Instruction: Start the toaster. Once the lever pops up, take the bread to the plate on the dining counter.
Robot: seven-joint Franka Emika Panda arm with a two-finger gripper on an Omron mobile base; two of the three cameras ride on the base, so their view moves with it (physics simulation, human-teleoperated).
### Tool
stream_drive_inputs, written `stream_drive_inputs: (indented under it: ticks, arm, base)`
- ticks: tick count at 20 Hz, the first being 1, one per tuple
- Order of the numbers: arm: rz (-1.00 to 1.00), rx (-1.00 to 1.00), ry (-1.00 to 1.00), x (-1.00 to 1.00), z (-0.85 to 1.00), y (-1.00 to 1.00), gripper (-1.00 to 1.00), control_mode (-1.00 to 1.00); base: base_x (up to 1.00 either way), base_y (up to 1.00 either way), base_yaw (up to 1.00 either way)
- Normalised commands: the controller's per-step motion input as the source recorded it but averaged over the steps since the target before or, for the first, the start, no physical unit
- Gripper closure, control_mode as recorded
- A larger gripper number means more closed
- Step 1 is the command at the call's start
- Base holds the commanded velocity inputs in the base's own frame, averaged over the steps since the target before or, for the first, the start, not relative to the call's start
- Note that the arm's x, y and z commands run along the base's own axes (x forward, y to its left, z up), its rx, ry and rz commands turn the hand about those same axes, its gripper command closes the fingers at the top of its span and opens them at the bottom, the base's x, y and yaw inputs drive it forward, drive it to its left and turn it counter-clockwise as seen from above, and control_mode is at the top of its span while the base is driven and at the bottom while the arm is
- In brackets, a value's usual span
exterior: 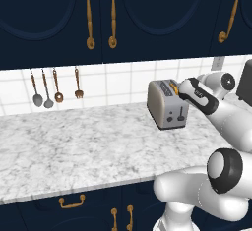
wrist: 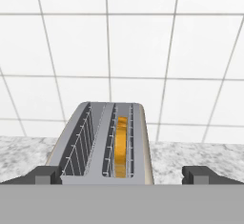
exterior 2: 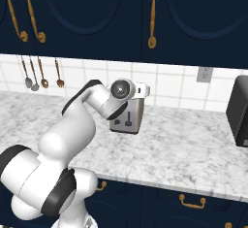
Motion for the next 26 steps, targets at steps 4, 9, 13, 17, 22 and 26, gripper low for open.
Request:
stream_drive_inputs:
  ticks: [4, 9, 13, 17, 22, 26]
  arm:
    - [0.0, 0.0, 0.0, 0.0, 0.0, 0.0, -1.0, -1.0]
    - [0.0, 0.0, 0.0, 0.0, 0.0, 0.0, -1.0, -1.0]
    - [0.0, 0.0, 0.0, 0.0, 0.0, 0.0, -1.0, -1.0]
    - [0.0, 0.0, 0.0, 0.0, 0.0, 0.0, -1.0, -1.0]
    - [0.0, 0.0, 0.0, 0.0, 0.0, 0.0, -1.0, -1.0]
    - [0.0, 0.0, 0.0, 0.0, 0.0, 0.0, -1.0, -1.0]
  base:
    - [0.0, 0.0, 0.0]
    - [0.0, 0.0, 0.0]
    - [0.0, 0.0, 0.0]
    - [0.0, 0.0, 0.0]
    - [0.0, 0.0, 0.0]
    - [0.0, 0.0, 0.0]
